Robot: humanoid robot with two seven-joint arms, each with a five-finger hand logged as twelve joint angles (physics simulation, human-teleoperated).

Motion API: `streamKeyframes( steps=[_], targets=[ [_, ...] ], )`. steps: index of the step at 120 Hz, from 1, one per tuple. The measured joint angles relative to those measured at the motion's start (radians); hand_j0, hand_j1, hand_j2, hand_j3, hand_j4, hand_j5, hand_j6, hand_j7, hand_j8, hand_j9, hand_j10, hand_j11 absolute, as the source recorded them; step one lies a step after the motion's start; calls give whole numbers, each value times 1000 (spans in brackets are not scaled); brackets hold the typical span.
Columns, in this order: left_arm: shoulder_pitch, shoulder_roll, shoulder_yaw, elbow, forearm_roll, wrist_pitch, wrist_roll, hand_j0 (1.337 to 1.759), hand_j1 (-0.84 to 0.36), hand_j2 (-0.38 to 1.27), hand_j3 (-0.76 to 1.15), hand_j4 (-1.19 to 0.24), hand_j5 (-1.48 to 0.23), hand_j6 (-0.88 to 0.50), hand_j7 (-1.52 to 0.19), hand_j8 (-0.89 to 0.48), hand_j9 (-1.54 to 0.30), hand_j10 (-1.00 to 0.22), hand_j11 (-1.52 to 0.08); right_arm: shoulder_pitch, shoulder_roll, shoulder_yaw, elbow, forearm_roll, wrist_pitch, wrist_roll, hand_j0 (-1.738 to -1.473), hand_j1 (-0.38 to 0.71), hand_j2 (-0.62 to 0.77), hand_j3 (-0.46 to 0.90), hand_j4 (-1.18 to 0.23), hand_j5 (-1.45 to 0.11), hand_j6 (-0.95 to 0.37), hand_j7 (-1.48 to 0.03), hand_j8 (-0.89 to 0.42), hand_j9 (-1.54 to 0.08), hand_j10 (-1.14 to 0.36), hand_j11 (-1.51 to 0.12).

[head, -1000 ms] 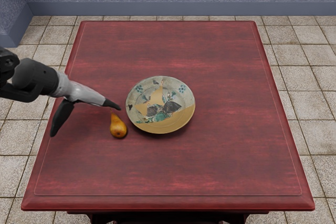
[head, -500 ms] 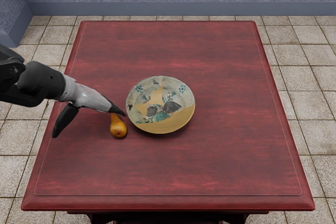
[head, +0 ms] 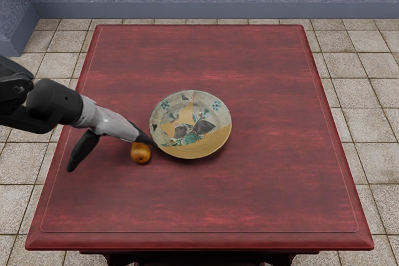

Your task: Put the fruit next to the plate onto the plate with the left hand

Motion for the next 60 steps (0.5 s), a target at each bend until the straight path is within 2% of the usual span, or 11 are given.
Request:
streamKeyframes(
  steps=[21,60],
  targets=[
    [0,-3,0,-3,-1,0,2,1658,330,3,0,-18,-21,-19,-21,-18,-21,-18,-21,0,0,0,0,0,0,0,-1658,-320,-5,0,-24,-31,-24,-31,-24,-31,-24,-31],
    [-11,-8,-5,-2,-5,3,11,1658,174,30,0,-149,-191,-149,-191,-149,-190,-148,-190,0,0,0,0,0,0,0,-1658,-320,-5,0,-24,-31,-24,-31,-24,-31,-24,-31]
  ],
)
